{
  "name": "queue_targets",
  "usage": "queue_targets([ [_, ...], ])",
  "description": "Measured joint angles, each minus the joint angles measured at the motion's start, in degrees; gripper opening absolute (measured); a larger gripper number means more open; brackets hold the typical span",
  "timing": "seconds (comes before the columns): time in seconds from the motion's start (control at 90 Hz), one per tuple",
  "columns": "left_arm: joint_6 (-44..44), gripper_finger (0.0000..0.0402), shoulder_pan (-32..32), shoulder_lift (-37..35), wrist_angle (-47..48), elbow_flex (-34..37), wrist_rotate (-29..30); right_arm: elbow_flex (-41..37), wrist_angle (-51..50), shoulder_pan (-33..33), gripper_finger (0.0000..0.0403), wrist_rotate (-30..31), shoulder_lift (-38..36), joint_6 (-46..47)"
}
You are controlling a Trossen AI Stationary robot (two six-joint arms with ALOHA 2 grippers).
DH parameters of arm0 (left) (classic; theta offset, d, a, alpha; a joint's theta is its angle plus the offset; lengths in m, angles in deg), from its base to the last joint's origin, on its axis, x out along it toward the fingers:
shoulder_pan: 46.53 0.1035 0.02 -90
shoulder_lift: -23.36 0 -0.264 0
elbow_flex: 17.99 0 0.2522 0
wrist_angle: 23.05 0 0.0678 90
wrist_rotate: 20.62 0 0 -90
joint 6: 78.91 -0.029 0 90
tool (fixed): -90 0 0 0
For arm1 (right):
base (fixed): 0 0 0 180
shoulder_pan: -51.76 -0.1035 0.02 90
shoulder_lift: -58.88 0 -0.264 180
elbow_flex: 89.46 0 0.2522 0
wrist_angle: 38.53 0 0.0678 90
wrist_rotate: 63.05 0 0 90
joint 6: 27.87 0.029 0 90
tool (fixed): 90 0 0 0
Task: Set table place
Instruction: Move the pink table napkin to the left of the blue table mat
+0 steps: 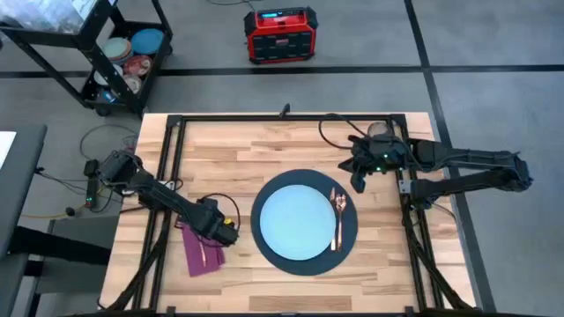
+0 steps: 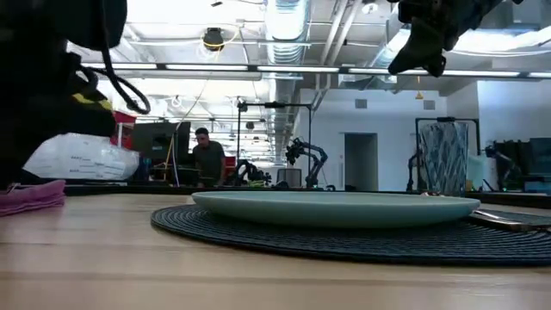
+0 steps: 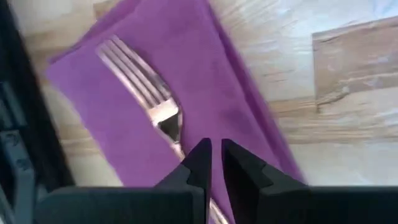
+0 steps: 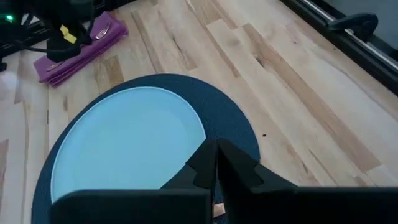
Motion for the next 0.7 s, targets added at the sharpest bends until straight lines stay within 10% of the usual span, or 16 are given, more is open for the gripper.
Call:
queue_targets([
  [0.7, -11.5, 0.0020, 8.7, -0.2, -11.1, 4.6, -0.3, 0.0, -0.2, 2.7, 0.0000, -0.1, 0.0, 0.4],
])
